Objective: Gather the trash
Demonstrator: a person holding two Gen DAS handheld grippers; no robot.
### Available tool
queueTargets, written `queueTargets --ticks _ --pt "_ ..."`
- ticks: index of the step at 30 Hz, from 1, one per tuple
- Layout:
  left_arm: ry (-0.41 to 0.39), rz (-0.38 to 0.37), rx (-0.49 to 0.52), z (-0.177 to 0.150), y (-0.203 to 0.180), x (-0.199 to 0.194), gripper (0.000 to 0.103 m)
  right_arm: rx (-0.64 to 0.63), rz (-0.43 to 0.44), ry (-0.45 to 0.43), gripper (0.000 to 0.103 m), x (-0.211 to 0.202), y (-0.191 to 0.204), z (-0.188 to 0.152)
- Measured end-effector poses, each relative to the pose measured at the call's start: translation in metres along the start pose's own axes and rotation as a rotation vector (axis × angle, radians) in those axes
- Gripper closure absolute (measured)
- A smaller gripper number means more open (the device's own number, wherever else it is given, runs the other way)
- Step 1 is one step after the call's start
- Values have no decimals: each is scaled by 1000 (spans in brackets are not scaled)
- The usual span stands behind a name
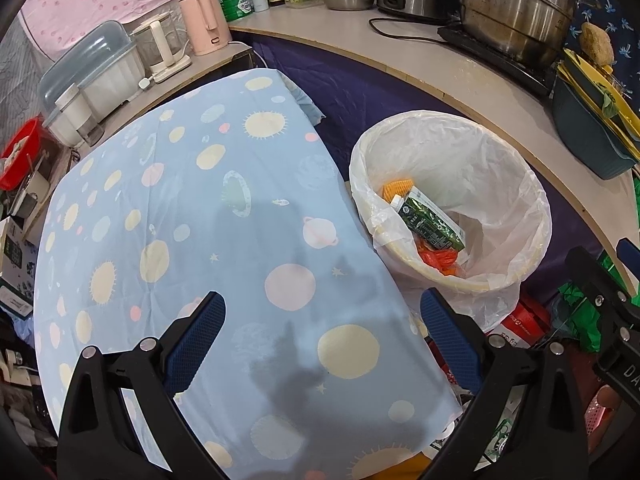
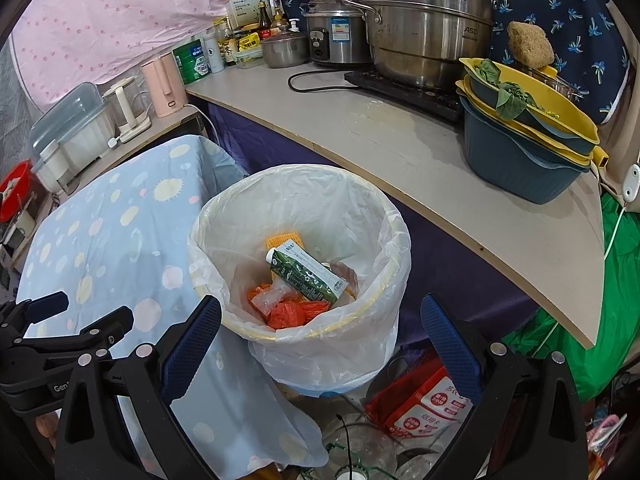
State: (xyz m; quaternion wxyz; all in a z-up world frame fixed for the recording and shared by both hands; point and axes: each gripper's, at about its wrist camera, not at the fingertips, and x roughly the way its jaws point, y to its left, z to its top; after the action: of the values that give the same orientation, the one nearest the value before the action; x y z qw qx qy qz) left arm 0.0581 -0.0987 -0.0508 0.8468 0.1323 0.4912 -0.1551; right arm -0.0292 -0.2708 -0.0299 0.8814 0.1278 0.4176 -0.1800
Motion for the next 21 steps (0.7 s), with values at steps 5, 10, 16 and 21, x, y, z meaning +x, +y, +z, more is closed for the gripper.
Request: queueTargets --ticks 5,10,16,21 --pt "0 3 5 0 -2 1 9 1 2 2 7 2 0 -1" --pt "1 3 6 0 -2 1 9 1 2 3 7 2 0 -1" --pt "-3 2 9 1 -4 2 9 1 1 3 7 2 1 -2" --pt "-4 1 4 2 -4 4 9 0 2 4 7 3 1 -1"
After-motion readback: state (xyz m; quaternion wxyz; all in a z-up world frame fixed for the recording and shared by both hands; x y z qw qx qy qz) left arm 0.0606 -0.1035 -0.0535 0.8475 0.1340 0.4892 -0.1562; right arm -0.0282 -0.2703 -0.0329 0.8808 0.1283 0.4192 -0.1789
